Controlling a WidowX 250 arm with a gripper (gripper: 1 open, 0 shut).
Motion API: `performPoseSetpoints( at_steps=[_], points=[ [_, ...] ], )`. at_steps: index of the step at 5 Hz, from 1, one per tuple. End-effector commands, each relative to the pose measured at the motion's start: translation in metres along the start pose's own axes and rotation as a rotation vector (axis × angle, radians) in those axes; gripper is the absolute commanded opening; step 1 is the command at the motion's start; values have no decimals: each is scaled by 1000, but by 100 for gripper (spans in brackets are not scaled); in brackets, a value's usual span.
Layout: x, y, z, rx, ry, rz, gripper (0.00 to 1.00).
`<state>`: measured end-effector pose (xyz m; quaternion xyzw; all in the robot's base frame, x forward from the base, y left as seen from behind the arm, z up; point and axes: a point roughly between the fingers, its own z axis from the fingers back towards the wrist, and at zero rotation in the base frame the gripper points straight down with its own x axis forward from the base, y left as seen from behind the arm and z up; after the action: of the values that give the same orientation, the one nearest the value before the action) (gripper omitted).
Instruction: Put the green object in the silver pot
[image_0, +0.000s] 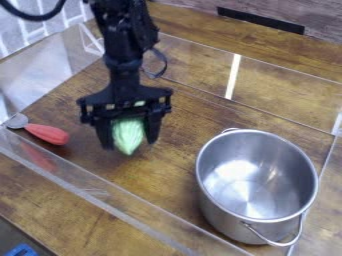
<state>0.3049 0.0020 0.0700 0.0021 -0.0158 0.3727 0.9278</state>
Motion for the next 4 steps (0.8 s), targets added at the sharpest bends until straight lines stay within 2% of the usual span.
performPoseSetpoints(
  at_steps=[1, 2, 3, 4],
  points=[
    [2, -22, 54, -40, -93, -27, 0],
    [-18, -52, 82, -71, -88, -54, 0],
    [-44, -84, 93, -108, -64, -56, 0],
    [-66, -110, 85, -139, -33, -47, 0]
  ],
)
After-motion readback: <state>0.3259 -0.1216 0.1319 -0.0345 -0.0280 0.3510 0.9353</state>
